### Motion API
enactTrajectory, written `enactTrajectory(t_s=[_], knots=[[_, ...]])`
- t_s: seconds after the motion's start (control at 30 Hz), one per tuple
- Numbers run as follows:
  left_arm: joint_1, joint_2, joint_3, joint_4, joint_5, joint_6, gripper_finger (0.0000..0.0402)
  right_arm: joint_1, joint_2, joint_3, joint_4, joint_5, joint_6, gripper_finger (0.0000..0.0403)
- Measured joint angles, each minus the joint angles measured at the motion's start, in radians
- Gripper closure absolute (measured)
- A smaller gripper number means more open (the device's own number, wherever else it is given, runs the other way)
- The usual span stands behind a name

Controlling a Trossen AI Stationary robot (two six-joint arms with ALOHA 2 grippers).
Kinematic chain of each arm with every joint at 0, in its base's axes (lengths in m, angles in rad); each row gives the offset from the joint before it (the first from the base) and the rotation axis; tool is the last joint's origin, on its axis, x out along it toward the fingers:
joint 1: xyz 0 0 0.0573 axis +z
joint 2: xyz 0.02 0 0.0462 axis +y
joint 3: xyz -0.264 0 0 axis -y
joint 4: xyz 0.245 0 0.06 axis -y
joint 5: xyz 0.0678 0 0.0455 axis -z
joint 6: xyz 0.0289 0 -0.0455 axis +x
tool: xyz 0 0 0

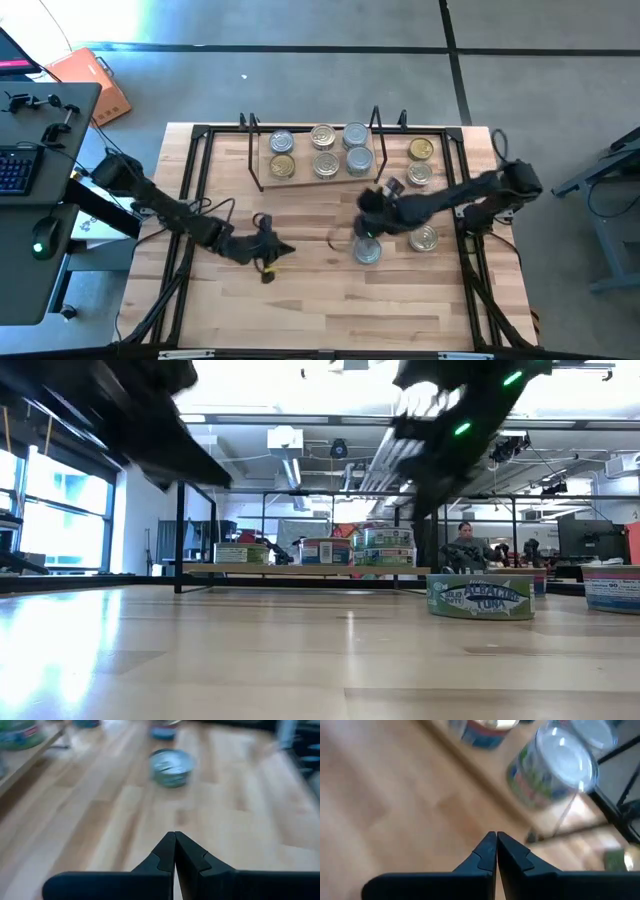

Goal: Stack canned seafood by type on shelf
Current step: Stack the green tuna can on top of the green tuna can on the shelf

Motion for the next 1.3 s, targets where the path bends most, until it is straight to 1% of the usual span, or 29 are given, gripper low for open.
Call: enactTrajectory(t_s=[0.07,0.17,0.23,0.3,0.4,0.47,0.53,0.67,0.77,0.87,1.03,1.1,1.17,1.3], knots=[[-0.050,-0.029,0.000,0.001,0.000,0.000,0.0401,0.067,-0.037,0.000,-0.107,-0.040,0.062,0.0398],[-0.116,-0.047,0.000,0.012,-0.021,-0.003,0.0402,0.165,-0.076,-0.002,-0.219,-0.157,0.142,0.0393],[-0.144,-0.044,0.000,0.025,-0.067,-0.018,0.0402,0.226,-0.082,-0.002,-0.248,-0.233,0.162,0.0378],[-0.156,-0.028,0.000,0.050,-0.110,-0.045,0.0402,0.282,-0.079,-0.003,-0.259,-0.309,0.179,0.0353],[-0.149,0.005,0.000,0.072,-0.123,-0.063,0.0401,0.350,-0.067,-0.003,-0.263,-0.408,0.186,0.0296],[-0.136,0.032,0.000,0.094,-0.122,-0.063,0.0402,0.383,-0.053,-0.003,-0.267,-0.446,0.191,0.0250],[-0.114,0.061,0.000,0.121,-0.107,-0.062,0.0402,0.404,-0.032,-0.003,-0.268,-0.452,0.193,0.0198],[-0.061,0.113,0.000,0.140,-0.024,-0.063,0.0402,0.419,0.027,-0.003,-0.271,-0.452,0.156,0.0098],[-0.027,0.149,0.000,0.155,0.012,-0.063,0.0402,0.417,0.069,-0.004,-0.241,-0.443,0.105,0.0045],[-0.001,0.182,0.000,0.191,0.051,-0.063,0.0402,0.417,0.080,-0.052,-0.155,-0.435,0.033,0.0022],[0.021,0.228,0.000,0.238,0.084,-0.062,0.0402,0.396,0.037,-0.212,0.071,-0.441,0.019,0.0020],[0.026,0.241,0.000,0.253,0.091,-0.062,0.0401,0.384,0.013,-0.287,0.200,-0.447,0.018,0.0020],[0.031,0.250,0.000,0.262,0.097,-0.062,0.0402,0.368,0.001,-0.355,0.375,-0.441,0.018,0.0020],[0.043,0.262,0.000,0.289,0.103,-0.061,0.0402,0.347,0.004,-0.449,0.634,-0.378,0.000,0.0020]])
